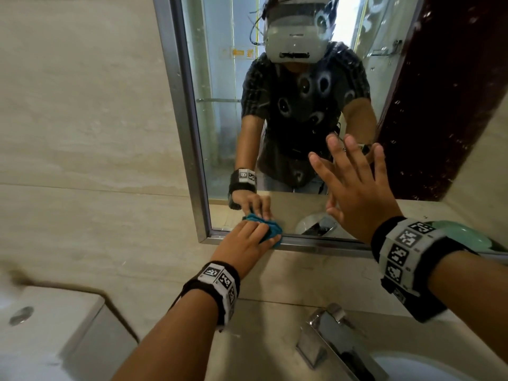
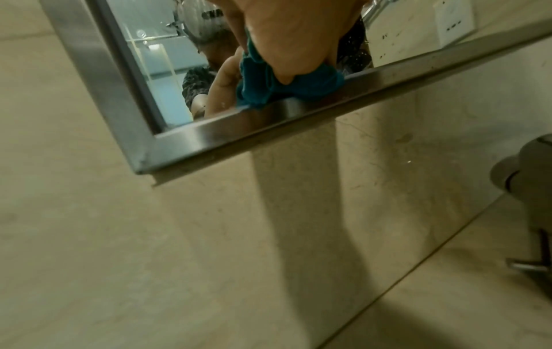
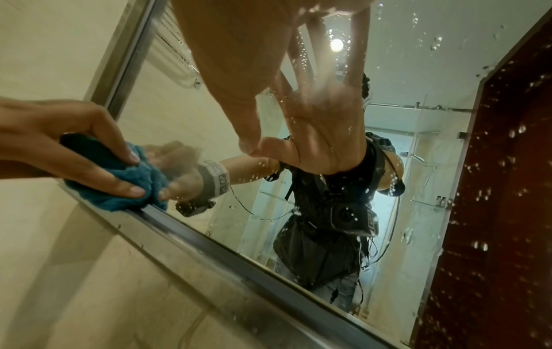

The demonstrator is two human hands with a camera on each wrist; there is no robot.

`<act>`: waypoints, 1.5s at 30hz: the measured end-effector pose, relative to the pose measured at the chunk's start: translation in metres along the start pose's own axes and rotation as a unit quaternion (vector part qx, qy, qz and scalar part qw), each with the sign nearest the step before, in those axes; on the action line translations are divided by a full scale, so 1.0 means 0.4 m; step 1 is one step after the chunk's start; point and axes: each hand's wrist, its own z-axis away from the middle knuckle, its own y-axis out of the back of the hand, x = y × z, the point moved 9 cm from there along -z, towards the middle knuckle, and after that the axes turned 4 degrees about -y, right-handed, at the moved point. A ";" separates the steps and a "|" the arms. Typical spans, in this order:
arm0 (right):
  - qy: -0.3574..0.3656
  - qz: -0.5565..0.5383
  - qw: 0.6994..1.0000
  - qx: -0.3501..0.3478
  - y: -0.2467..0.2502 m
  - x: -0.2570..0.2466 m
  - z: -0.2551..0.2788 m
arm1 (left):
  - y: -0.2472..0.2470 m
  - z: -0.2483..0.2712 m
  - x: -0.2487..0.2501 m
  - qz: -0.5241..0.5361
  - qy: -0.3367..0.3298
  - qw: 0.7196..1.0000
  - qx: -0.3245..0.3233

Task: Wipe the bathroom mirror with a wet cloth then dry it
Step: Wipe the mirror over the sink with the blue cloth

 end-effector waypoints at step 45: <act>-0.236 -0.167 0.957 -0.026 0.290 0.488 -0.244 | 0.709 -0.553 -0.170 0.069 0.081 0.961 0.254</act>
